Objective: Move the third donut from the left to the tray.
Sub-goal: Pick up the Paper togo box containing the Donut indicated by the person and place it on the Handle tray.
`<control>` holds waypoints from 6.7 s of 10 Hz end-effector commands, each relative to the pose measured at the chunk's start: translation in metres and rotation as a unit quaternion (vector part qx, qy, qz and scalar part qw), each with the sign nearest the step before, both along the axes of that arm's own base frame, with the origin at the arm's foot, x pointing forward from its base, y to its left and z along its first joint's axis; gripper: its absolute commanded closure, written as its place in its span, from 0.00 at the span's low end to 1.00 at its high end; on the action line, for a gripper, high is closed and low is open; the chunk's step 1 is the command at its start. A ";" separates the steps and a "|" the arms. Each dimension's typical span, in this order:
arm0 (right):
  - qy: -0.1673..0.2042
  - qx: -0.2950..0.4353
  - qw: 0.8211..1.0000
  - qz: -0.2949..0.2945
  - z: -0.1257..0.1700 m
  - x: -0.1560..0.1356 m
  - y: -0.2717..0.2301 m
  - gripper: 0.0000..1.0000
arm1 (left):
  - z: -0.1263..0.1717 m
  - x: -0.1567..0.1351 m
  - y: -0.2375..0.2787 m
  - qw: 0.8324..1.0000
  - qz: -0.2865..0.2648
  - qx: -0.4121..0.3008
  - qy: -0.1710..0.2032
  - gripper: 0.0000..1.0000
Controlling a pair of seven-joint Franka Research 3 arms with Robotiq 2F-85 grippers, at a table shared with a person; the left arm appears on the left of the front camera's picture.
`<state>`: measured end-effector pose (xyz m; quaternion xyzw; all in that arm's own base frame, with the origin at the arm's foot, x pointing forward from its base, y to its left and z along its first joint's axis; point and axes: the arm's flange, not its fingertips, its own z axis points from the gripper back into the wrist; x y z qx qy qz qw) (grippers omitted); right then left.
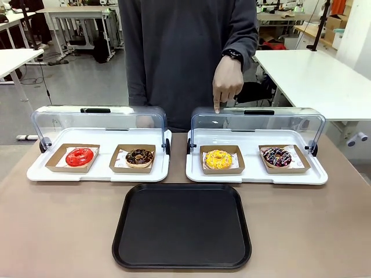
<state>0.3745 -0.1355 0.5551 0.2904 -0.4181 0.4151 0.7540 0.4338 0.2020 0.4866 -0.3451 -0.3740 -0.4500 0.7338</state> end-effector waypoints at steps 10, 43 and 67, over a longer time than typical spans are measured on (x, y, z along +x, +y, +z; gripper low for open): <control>-0.069 -0.381 0.915 0.115 -0.095 0.015 0.284 0.00 | 0.001 -0.001 0.000 1.000 -0.001 0.001 0.003 0.00; -0.047 -0.488 0.860 0.141 -0.245 0.121 0.351 0.00 | 0.001 -0.001 0.000 1.000 -0.001 0.001 0.003 0.00; -0.047 -0.465 0.879 0.088 -0.178 0.063 0.338 0.98 | 0.001 -0.001 0.000 1.000 -0.001 0.001 0.003 0.00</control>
